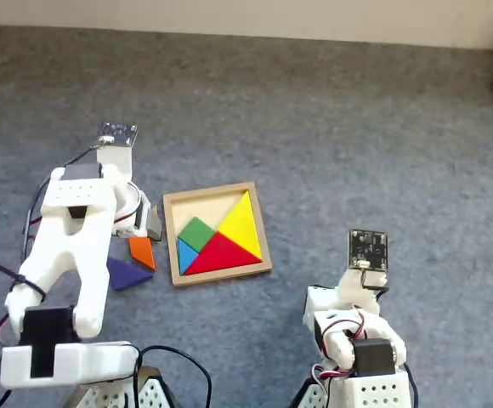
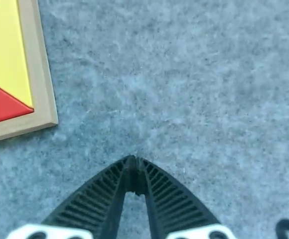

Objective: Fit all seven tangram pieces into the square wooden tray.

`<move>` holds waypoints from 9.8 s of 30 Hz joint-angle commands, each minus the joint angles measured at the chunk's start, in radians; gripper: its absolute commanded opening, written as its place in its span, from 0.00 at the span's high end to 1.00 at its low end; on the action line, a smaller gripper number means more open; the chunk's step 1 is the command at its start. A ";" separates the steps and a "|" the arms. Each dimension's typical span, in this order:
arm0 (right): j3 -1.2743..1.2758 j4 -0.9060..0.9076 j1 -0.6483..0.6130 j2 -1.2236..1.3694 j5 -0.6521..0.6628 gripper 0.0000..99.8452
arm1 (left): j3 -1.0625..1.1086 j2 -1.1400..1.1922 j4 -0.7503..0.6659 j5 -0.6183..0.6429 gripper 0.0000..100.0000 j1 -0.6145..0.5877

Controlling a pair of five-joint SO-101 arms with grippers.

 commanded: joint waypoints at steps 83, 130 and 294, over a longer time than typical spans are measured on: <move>0.136 0.007 0.012 -0.013 -0.008 0.99 | -0.558 0.289 0.189 -0.687 0.93 0.403; 0.136 0.007 0.012 -0.013 -0.008 0.99 | -1.109 0.691 0.368 -0.617 0.83 0.414; 0.136 0.007 0.048 -0.013 -0.008 0.99 | -0.386 0.125 0.018 1.200 0.68 0.441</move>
